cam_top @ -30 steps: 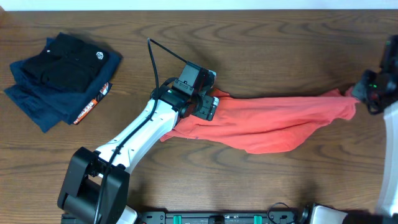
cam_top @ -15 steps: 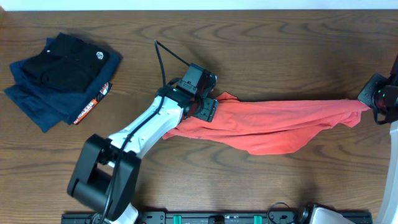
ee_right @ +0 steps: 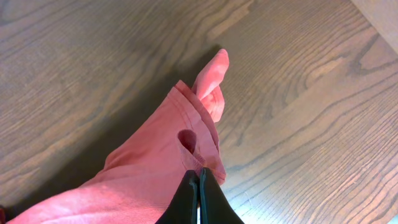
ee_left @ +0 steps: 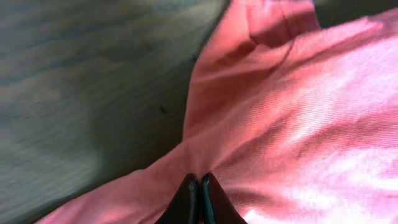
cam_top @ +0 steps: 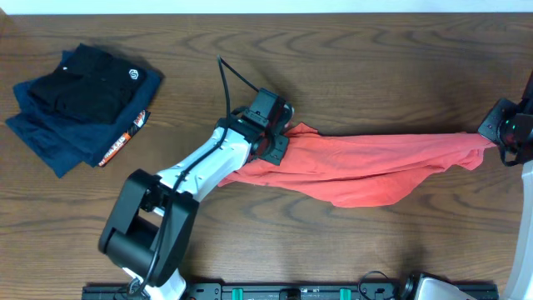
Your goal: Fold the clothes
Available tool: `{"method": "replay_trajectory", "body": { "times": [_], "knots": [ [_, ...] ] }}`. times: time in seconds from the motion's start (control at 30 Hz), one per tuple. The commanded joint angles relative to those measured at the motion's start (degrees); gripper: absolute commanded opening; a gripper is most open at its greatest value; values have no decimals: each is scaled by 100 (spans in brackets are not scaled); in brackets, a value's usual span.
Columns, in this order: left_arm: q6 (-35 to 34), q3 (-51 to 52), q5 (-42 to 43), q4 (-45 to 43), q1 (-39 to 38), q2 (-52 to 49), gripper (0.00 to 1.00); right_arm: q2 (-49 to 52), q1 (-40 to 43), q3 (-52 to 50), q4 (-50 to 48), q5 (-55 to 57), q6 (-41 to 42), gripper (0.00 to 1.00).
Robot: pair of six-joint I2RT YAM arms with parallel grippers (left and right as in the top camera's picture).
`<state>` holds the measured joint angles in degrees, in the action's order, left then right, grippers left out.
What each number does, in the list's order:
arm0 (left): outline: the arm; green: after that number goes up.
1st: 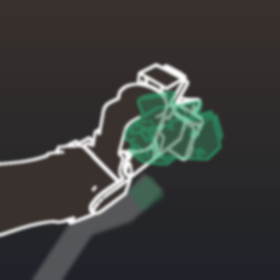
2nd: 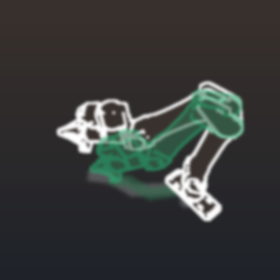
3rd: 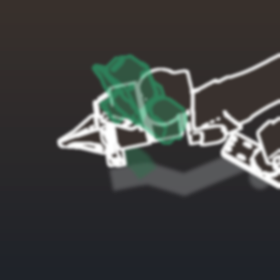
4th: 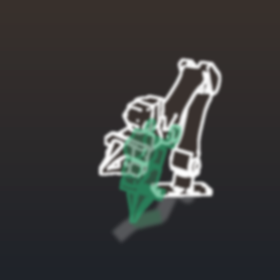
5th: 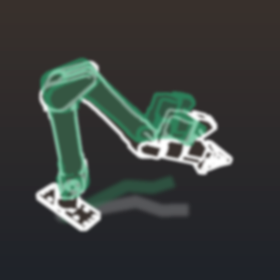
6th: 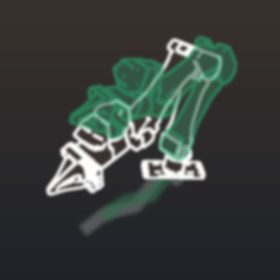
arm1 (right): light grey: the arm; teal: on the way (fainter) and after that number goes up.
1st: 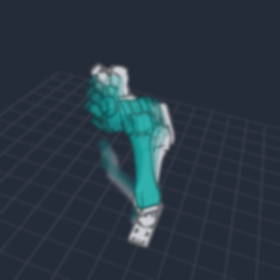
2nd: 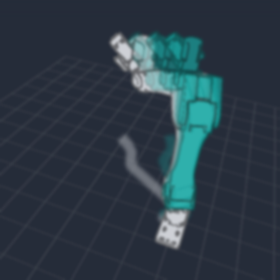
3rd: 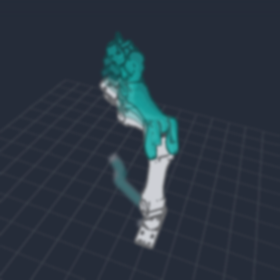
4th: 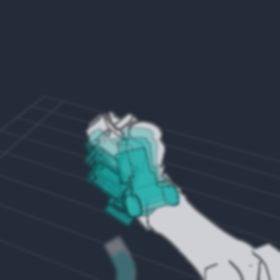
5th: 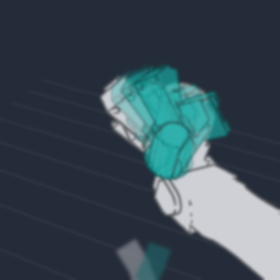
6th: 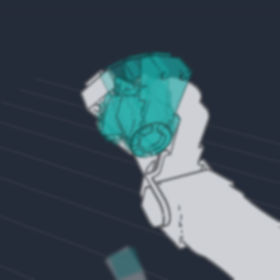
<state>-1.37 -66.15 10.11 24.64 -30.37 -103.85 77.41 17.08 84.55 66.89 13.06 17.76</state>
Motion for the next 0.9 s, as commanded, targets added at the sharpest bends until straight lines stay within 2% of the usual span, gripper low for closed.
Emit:
{"method": "replay_trajectory", "body": {
  "times": [0.0,0.1,0.2,0.4,0.47,0.53,0.63,0.73,0.87],
  "knots": [
    [136,-304,-74,-9,249,527,6,17,37,-13,15,22,-68,1],
    [140,-485,-76,-144,437,892,6,17,37,-13,-114,-11,-63,1],
    [162,-605,-83,-660,640,1189,6,17,37,-13,-476,-170,-59,1],
    [157,-1106,-979,-2769,1226,1438,6,46,37,-13,-2857,-859,-74,1],
    [129,-1578,-973,-2852,1436,1438,6,22,44,17,-3423,-953,-120,1],
    [131,-2151,-970,-2653,1652,1445,6,7,57,136,-3591,-949,-131,1],
    [87,-2907,-776,-1773,1882,1491,6,4,66,385,-3283,-949,-214,1],
    [90,-3254,-168,-479,1912,1552,6,4,63,450,-2500,-946,-284,1],
    [90,-3165,323,564,1757,1405,6,7,42,448,-1189,-997,-282,1]
  ]
}}
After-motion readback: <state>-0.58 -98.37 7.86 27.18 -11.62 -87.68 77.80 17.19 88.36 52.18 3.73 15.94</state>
